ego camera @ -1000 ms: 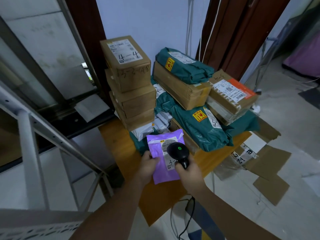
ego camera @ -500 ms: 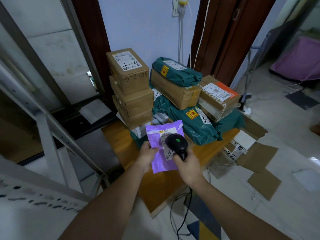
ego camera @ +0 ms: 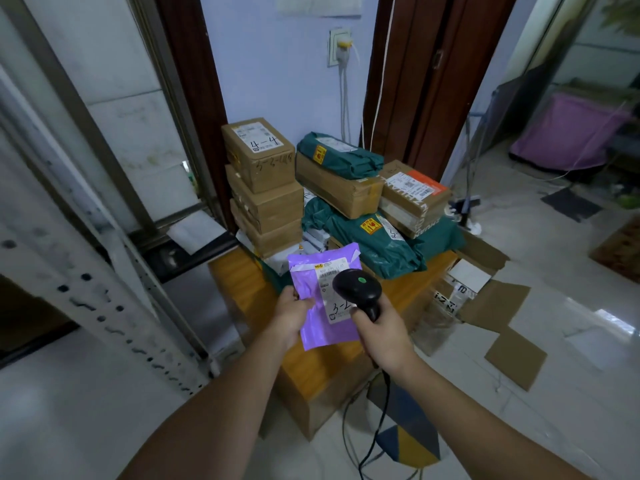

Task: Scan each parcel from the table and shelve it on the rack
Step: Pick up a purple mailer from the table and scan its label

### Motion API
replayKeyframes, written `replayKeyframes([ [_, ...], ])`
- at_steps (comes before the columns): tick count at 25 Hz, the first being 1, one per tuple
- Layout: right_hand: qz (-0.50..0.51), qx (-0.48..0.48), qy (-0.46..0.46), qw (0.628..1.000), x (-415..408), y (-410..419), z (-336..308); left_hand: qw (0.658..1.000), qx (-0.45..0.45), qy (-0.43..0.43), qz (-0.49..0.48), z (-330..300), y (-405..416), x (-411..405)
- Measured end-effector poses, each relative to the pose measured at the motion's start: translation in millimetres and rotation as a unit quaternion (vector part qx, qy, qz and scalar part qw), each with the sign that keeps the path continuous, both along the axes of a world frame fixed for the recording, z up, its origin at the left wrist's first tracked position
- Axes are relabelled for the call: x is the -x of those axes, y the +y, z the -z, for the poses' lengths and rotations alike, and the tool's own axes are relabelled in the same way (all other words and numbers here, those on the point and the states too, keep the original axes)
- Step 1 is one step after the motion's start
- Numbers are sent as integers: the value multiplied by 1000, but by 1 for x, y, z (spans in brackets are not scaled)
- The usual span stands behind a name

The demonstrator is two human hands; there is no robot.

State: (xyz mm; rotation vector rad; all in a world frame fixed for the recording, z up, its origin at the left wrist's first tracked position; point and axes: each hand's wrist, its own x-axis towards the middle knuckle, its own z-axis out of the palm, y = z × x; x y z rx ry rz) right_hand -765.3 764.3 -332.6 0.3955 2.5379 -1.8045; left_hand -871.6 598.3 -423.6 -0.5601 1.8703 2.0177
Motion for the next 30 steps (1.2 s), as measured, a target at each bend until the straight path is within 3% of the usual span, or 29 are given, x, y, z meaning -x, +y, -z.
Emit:
replayKeyframes([
  [7, 2, 3, 43, 999, -113, -23, -61, 997, 35, 59, 20, -83, -42, -96],
  [15, -86, 2, 154, 984, -216, -78, -142, 989, -16, 144, -22, -167, -120, -233],
  [20, -181, 19, 186, 965, -275, -138, -164, 976, -47, 192, -95, -195, -188, -342],
  [30, -376, 74, 178, 906, -435, -360, -216, 915, 24, 236, -326, -244, -429, -605],
])
